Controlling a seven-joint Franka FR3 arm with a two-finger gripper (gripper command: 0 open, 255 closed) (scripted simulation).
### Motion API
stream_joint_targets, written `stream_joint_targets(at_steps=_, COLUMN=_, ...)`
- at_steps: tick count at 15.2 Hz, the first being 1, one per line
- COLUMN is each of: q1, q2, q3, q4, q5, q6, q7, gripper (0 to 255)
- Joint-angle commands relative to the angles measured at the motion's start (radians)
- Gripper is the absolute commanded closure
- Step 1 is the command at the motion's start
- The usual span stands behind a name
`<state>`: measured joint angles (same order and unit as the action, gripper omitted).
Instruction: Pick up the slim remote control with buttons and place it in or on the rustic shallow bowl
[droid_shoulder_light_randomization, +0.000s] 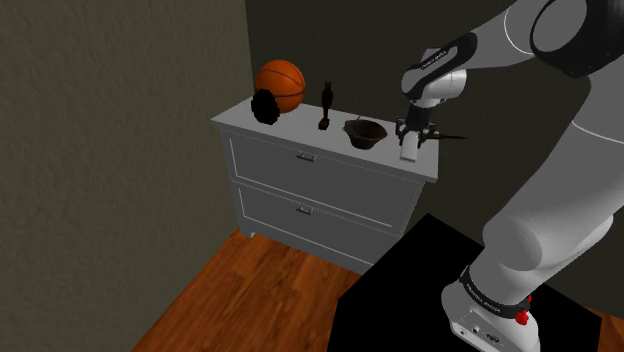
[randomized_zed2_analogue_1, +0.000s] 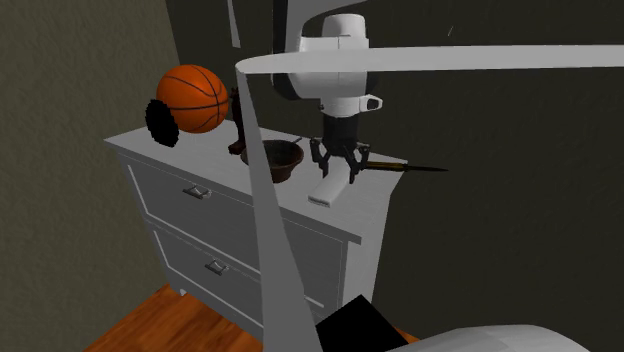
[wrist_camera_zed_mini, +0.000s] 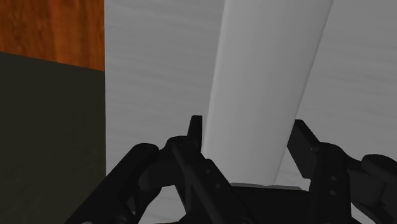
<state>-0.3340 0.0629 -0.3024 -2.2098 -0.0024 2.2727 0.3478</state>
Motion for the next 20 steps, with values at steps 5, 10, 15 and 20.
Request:
stream_joint_targets(at_steps=5, q1=0.002, q2=-0.04, q3=0.0, q4=0.038, q5=-0.015, q6=-0.076, q7=0.009, gripper=255)
stream_joint_targets(at_steps=10, q1=0.003, q2=-0.072, q3=0.001, q4=0.073, q5=-0.025, q6=-0.142, q7=0.016, gripper=255)
stream_joint_targets(at_steps=15, q1=0.004, q2=-0.098, q3=0.002, q4=0.114, q5=-0.033, q6=-0.208, q7=0.021, gripper=255)
stream_joint_targets(at_steps=20, q1=0.005, q2=-0.118, q3=0.004, q4=0.16, q5=-0.038, q6=-0.274, q7=0.024, gripper=255)
